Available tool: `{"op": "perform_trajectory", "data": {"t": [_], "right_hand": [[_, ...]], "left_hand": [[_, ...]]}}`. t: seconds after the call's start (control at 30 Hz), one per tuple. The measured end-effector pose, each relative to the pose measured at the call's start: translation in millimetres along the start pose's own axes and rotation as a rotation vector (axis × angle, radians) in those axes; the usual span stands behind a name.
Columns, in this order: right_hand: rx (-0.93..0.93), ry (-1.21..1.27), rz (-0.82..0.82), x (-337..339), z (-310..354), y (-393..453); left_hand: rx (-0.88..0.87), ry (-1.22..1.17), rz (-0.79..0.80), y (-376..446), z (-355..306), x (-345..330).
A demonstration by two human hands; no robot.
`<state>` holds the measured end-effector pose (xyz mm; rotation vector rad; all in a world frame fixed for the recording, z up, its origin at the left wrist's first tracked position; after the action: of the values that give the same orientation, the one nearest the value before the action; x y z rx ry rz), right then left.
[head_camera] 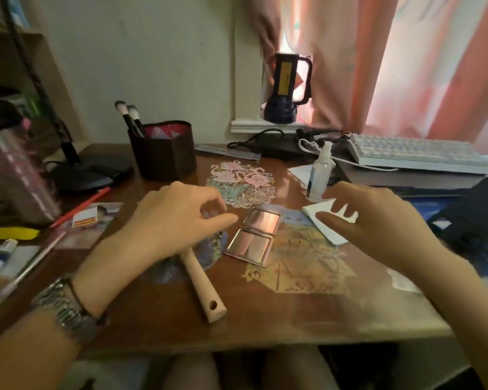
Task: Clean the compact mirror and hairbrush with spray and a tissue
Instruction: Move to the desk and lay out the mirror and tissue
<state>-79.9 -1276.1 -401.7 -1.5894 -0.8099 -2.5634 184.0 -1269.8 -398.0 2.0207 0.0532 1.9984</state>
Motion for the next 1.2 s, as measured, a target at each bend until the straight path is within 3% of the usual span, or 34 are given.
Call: {"op": "perform_trajectory", "data": {"t": [0.23,0.5,0.83,1.2], "right_hand": [[-0.050,0.072,0.050,-16,-3,-8],[-0.132,0.173,0.294,-74,-19,14],[-0.043,0.169,0.337,-90,-22,28],[0.036,0.110,0.277,-93,-20,37]], "left_hand": [[-0.108,0.080,0.149,-3,-10,-29],[-0.171,0.105,0.173,13,4,-53],[-0.229,0.007,0.106,26,9,-68],[-0.210,0.020,0.067,32,-11,-68]]}}
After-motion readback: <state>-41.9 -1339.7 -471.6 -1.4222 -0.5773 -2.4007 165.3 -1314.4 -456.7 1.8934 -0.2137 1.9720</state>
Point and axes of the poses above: each hand's wrist, its own y-axis towards the middle knuckle, its own x-axis out of the back of the hand, z = x × y, the point moved 1 cm from there along y, towards the middle knuckle, and after that the axes turned 12 degrees about y, right-handed, at the moved point
